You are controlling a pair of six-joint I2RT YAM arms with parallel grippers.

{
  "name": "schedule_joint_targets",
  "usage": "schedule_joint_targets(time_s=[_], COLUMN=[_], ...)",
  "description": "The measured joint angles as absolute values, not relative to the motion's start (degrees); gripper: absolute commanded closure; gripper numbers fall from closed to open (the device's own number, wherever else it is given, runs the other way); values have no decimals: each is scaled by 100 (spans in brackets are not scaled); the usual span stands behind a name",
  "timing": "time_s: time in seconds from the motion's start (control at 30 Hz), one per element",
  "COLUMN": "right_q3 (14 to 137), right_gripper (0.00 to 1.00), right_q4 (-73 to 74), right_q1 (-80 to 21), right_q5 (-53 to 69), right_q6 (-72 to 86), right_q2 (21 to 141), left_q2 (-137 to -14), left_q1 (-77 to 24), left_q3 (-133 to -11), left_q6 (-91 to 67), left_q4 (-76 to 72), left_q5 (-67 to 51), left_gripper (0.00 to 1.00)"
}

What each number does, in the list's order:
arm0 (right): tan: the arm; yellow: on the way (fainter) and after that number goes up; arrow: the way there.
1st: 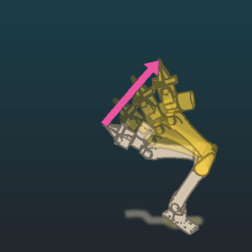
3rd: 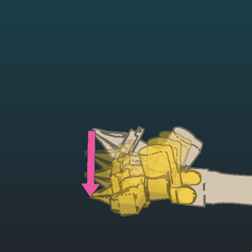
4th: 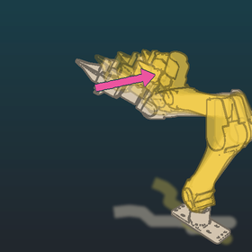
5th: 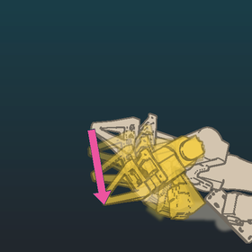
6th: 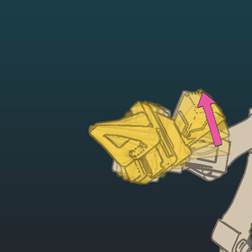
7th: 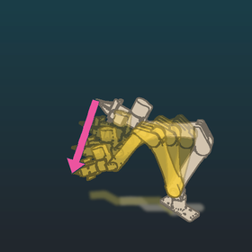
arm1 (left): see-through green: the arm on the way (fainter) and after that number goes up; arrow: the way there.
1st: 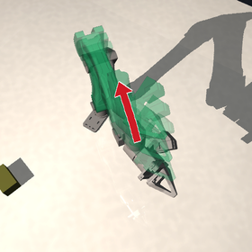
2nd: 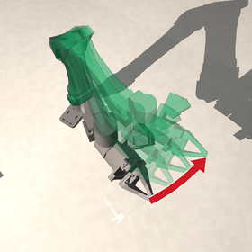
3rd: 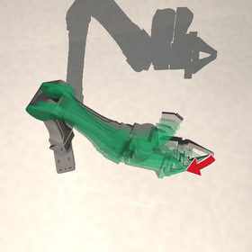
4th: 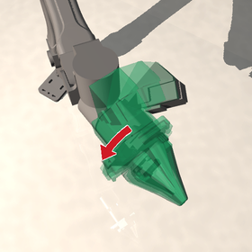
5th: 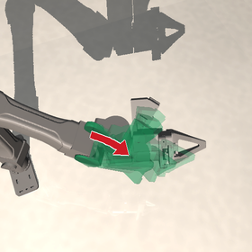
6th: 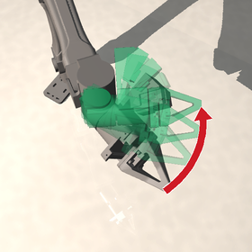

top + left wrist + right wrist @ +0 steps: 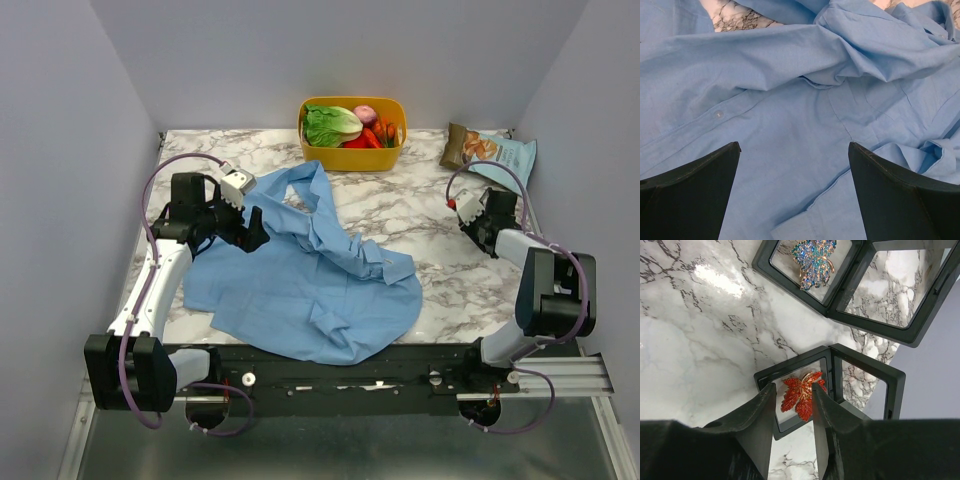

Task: Remove the brooch from the garment
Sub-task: Place the brooch in the brooch box.

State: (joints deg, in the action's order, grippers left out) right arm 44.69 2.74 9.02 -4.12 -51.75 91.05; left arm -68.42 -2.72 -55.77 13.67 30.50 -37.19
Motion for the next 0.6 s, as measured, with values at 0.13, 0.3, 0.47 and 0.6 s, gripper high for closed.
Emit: schedule_joint_targets(time_s=[0.13,0.3,0.47,0.6], right_q3=[4486,4523,4777,4987], right_gripper=[57,56,41,27], right_q4=[338,471,819,1140], right_q1=[902,902,902,902], right_q5=[-322,-163,307,858], right_q6=[-5109,-5028,-4775,-4580], right_q2=[9063,8949,8578,8053], left_q2=[-6840,-6836,-6805,-6757], left_q1=[-268,-268,-266,-263], left_q3=[-5577,-5577,-5577,-5577], left_q6=[1367,1363,1354,1330], left_q4=[3050,3048,3048,3048], left_q5=[-3719,-3721,-3771,-3844], left_gripper=[1,1,1,1])
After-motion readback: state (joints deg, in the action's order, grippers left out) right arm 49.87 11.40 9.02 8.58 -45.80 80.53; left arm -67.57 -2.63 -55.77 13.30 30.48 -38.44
